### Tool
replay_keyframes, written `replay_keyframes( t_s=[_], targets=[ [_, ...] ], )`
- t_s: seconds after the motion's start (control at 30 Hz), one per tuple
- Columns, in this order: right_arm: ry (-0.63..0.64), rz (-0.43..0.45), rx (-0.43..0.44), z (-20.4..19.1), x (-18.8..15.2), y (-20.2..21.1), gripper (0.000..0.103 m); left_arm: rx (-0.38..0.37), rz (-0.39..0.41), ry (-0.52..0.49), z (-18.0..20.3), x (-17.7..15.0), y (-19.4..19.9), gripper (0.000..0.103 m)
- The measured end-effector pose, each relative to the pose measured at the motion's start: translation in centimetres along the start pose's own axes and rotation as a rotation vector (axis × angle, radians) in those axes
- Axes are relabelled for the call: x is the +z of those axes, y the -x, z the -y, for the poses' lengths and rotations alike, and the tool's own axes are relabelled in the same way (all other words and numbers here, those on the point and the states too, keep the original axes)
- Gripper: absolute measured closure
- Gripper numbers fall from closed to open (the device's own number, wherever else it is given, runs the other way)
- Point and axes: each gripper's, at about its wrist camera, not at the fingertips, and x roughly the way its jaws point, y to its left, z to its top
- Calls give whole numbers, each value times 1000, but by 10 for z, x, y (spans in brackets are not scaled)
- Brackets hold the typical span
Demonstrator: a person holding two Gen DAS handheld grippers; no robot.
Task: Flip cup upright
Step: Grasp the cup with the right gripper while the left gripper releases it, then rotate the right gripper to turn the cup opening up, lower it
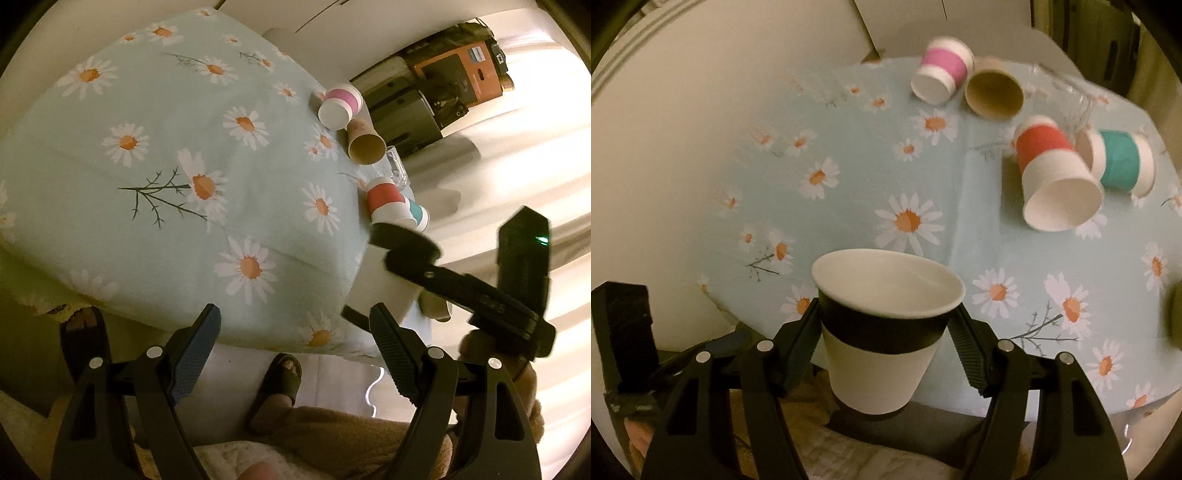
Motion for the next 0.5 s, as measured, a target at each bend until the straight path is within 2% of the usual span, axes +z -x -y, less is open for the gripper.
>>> replay_keyframes(
  t_s=[0.07,0.17,0.3,0.37,0.5],
  targets=[
    [21,46,-11,-6,-2,10,36,11,5,-6,1,0,0,22],
    [79,167,-45,-17,-10,31,36,18,15,-9,2,0,0,22],
    [116,369,-60,-25,-28,46,36,28,20,-11,2,0,-1,22],
    [112,470,-94,-25,-40,51,36,30,23,-6,1,0,-1,22],
    [126,616,-106,-25,-60,50,36,41,31,3,-2,2,-1,22]
  ],
)
